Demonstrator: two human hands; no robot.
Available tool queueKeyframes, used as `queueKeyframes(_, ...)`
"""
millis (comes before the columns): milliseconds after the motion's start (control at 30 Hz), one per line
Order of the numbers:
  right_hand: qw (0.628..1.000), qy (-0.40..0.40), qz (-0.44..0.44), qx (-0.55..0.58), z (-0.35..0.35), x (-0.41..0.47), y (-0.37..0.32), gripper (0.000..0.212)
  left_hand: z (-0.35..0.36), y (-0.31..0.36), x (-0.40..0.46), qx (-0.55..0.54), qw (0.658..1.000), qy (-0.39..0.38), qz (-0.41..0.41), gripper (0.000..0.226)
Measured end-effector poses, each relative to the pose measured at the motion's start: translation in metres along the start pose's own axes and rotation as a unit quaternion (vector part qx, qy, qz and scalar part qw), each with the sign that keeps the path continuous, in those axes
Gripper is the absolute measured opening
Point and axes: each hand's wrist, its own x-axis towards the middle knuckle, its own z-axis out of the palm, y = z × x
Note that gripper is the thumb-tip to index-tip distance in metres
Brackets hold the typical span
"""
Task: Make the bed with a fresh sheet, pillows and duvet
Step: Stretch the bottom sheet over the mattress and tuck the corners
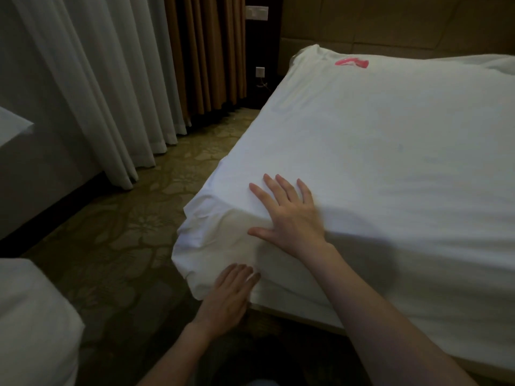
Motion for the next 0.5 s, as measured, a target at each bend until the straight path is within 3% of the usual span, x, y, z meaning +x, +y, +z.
queueKeyframes(100,0.985,0.13,-0.1,-0.048,0.011,-0.017,-0.001,0.058,0.012,-0.003,-0.001,-0.023,0.986,-0.125,-0.108,0.078)
queueKeyframes(133,0.97,0.18,-0.158,-0.048,0.022,-0.03,-0.001,0.044,0.011,-0.004,-0.002,-0.023,0.983,-0.135,-0.124,0.077)
queueKeyframes(200,0.955,0.198,-0.218,-0.029,0.05,-0.065,-0.002,0.041,0.011,-0.007,-0.003,-0.02,0.982,-0.137,-0.13,0.074)
queueKeyframes(300,0.978,0.086,-0.189,-0.016,0.096,-0.123,-0.008,0.05,0.007,-0.012,-0.002,-0.008,0.981,-0.144,-0.133,0.073)
queueKeyframes(367,0.994,-0.056,-0.092,0.016,0.117,-0.146,-0.01,0.07,0.008,-0.015,-0.001,0.004,0.978,-0.147,-0.148,0.072)
queueKeyframes(500,0.98,-0.15,0.084,0.102,0.135,-0.149,-0.016,0.073,-0.002,-0.011,0.011,-0.03,0.961,-0.209,-0.178,0.064)
